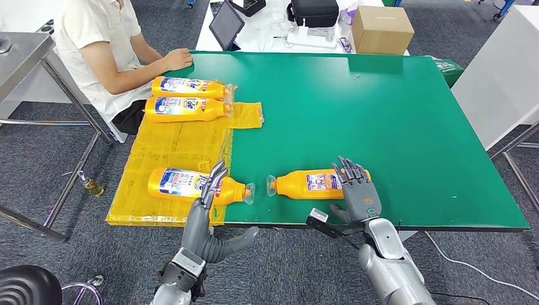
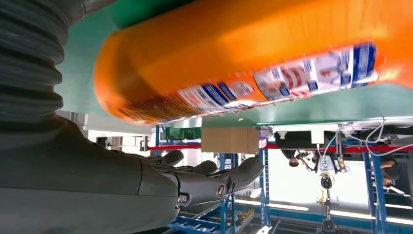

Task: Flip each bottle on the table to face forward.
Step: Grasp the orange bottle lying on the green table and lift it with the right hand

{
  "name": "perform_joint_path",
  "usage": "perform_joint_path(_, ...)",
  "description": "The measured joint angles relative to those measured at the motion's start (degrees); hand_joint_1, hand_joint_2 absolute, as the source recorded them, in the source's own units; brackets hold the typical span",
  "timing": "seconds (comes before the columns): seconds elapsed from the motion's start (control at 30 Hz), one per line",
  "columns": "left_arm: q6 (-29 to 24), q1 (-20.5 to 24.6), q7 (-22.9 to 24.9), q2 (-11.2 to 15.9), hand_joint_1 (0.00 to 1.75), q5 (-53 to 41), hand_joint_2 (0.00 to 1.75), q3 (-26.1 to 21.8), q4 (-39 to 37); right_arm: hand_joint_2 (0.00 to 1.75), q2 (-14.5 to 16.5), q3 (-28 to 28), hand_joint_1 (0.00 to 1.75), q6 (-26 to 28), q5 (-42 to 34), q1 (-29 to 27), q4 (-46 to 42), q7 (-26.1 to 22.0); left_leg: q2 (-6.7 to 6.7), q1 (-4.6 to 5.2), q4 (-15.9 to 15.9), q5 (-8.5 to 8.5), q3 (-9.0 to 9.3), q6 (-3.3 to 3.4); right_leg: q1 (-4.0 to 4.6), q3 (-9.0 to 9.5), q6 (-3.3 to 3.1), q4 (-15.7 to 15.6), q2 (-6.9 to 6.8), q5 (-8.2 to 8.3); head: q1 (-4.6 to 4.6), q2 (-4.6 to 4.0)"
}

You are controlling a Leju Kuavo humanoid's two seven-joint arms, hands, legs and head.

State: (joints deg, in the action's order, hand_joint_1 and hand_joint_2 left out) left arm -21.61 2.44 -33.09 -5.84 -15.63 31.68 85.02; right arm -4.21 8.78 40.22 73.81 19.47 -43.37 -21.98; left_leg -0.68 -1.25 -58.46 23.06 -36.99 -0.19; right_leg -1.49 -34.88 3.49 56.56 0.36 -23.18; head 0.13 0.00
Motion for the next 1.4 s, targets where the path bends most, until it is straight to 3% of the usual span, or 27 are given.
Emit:
perform_joint_path(0.43, 0.4, -0.1, 0.5, 0.0, 0.0, 0.6, 1.75, 0.1, 0.0, 1.75, -3.8, -0.7, 0.0, 0.0, 4.1, 0.9, 0.0, 7.5, -0.01, 0.01, 0.0, 0.0, -0.03, 0.0, -0.01, -0.01, 0.0, 0.0, 0.0, 0.0, -0.01, 0.0)
perform_joint_path(0.57, 1.1, -0.3, 0.9, 0.0, 0.0, 1.0, 1.75, 0.1, 0.0, 1.75, -5.0, -0.7, 0.0, 0.0, 5.3, 2.3, 1.7, 11.1, 0.0, 0.01, 0.0, 0.0, -0.02, 0.0, 0.0, -0.01, 0.0, 0.0, 0.0, 0.0, 0.0, 0.0)
perform_joint_path(0.73, 2.3, -0.3, 1.4, 0.0, 0.0, 2.0, 1.75, 0.2, 0.0, 1.75, -5.2, -0.6, 0.0, -1.3, 5.5, 5.1, 6.0, 12.2, -0.01, 0.0, 0.0, -0.01, -0.03, 0.0, 0.0, 0.0, 0.0, 0.0, 0.0, 0.0, -0.01, 0.0)
perform_joint_path(1.07, 3.6, 0.9, 1.8, 0.0, 0.0, 3.2, 1.75, 0.6, -0.4, 1.75, -3.4, -0.1, 0.0, -5.9, 1.7, 10.4, 14.4, 8.1, 0.03, -0.01, 0.0, 0.0, 0.05, 0.0, 0.01, 0.02, 0.0, 0.0, 0.01, 0.01, 0.0, 0.0)
perform_joint_path(1.4, 4.0, 2.4, 1.5, -0.1, 0.0, 4.5, 1.75, 1.4, -1.4, 1.75, -0.1, 1.7, 0.0, -3.7, 0.9, 11.7, 17.7, 5.2, 0.15, -0.03, 0.0, -0.01, 0.16, 0.0, 0.05, 0.07, -0.02, 0.0, 0.06, 0.02, 0.01, 0.0)
